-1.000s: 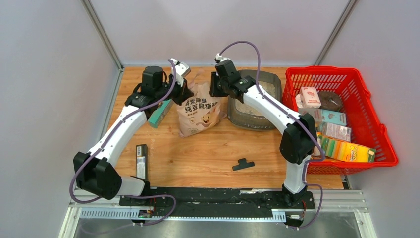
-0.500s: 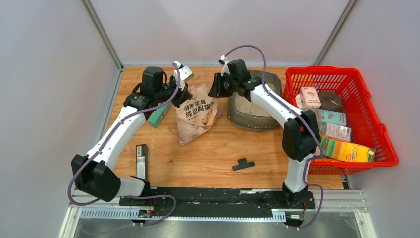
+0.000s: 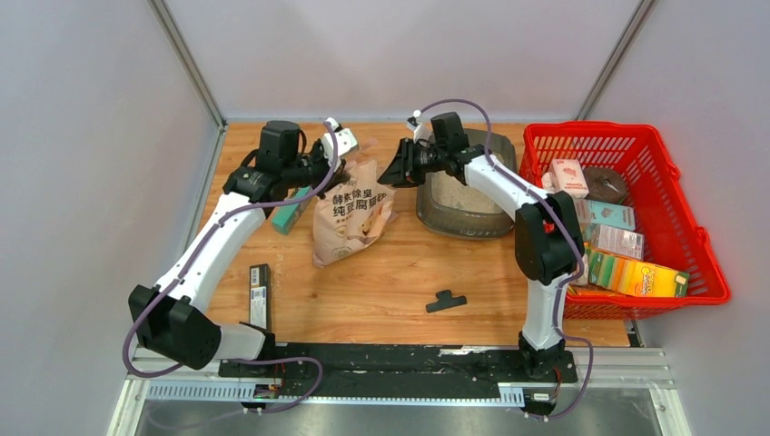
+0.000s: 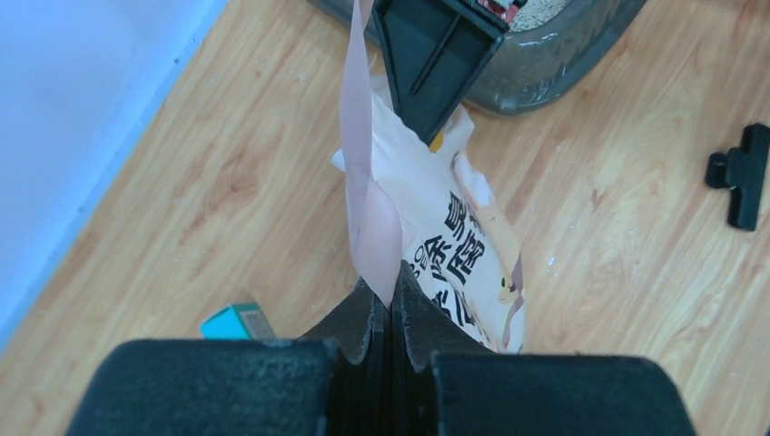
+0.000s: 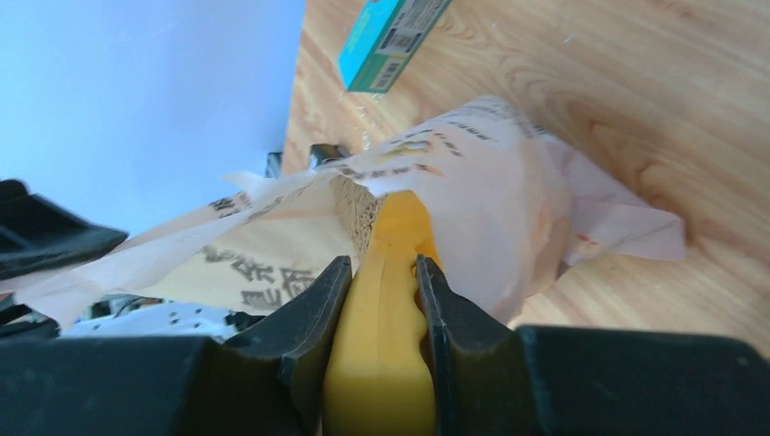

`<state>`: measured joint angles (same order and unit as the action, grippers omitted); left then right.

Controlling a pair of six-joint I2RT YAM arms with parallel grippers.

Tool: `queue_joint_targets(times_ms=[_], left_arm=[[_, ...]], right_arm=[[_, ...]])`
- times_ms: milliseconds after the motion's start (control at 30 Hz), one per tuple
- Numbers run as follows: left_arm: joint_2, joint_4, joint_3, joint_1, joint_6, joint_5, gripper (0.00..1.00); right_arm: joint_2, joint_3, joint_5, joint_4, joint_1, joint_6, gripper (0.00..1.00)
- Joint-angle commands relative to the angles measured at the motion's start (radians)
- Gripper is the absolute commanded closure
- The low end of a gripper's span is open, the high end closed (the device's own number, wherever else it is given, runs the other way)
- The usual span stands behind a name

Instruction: Fill the litter box with clean litter

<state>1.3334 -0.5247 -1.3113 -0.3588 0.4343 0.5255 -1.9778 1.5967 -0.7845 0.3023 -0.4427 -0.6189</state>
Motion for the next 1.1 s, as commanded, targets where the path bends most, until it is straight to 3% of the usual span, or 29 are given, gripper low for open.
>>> queue_joint_targets(times_ms=[0, 67, 133, 200, 467, 833, 1067], left_arm=[[-0.060, 0.269, -0.131, -0.003, 0.182, 0.113, 1.00], [-0.062, 0.241, -0.143, -0.009, 0.300, 0.161, 1.00], [-0.074, 0.162, -0.138, -0.046, 0.529, 0.133, 1.00], [-0.089, 0.173, -0.115, -0.077, 0.578, 0.105, 1.00], [-0.095, 0.226, -0.114, -0.091, 0.439, 0.051, 1.00], [-0.114, 0.331, -0.016, -0.092, 0.428, -0.018, 1.00], [-0.163, 0.347, 0.044, -0.097, 0.439, -0.012, 1.00]], right_arm=[[0.025, 0.060, -0.187, 0.031, 0.010, -0.096, 1.00], [0.034, 0.078, -0.171, 0.059, 0.033, -0.079, 1.00], [0.054, 0.095, -0.153, 0.081, 0.062, -0.070, 1.00], [0.071, 0.114, -0.147, 0.110, 0.079, -0.050, 1.00], [0.094, 0.036, -0.189, 0.052, 0.165, -0.082, 1.00], [0.073, 0.042, -0.349, 0.020, 0.257, -0.059, 1.00], [0.091, 0.011, -0.329, 0.023, 0.309, -0.133, 1.00]])
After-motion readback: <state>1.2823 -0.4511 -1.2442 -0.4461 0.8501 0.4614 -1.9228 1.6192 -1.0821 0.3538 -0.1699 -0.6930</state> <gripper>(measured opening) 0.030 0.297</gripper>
